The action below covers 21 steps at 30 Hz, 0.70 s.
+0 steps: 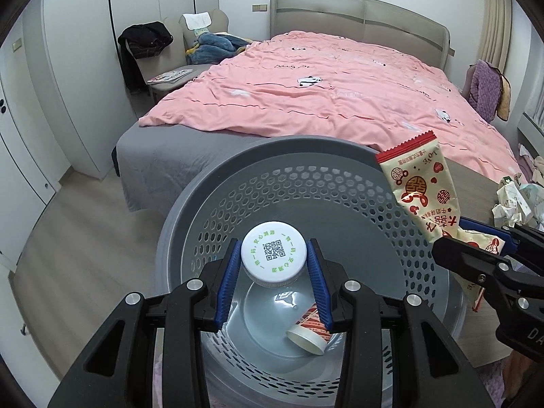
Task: Collect trash
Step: 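Carry the wrapper and lid over the basket and open both grippers, then move both tools back from the basket toward the lavender box on the table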
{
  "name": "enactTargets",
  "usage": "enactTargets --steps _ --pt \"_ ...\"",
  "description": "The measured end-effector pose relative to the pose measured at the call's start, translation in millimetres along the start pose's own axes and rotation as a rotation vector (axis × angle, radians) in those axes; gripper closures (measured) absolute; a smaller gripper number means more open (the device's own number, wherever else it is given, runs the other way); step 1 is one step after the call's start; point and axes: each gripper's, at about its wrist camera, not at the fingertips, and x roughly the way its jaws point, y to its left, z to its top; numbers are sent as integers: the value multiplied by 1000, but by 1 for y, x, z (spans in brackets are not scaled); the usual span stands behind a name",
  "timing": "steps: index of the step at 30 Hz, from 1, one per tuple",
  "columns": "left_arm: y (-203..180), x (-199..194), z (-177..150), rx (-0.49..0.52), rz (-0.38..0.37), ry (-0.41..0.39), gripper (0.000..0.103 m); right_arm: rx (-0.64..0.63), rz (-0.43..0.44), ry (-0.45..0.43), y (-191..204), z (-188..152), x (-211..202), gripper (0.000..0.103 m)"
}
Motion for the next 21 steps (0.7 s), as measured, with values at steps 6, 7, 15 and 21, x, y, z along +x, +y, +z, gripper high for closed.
enactTargets --steps 6,7,15,21 --pt "3 -1 -1 -13 -7 -3 62 -9 -4 -9 1 2 2 59" --pt "5 -2 -1 -19 -9 -9 55 -13 -7 -15 2 2 0 54" --pt "8 -10 -3 -33 28 -27 34 -11 -19 -45 2 3 -9 30" --pt "10 -12 -6 -41 45 -23 31 -7 -28 -40 1 -1 -9 28"
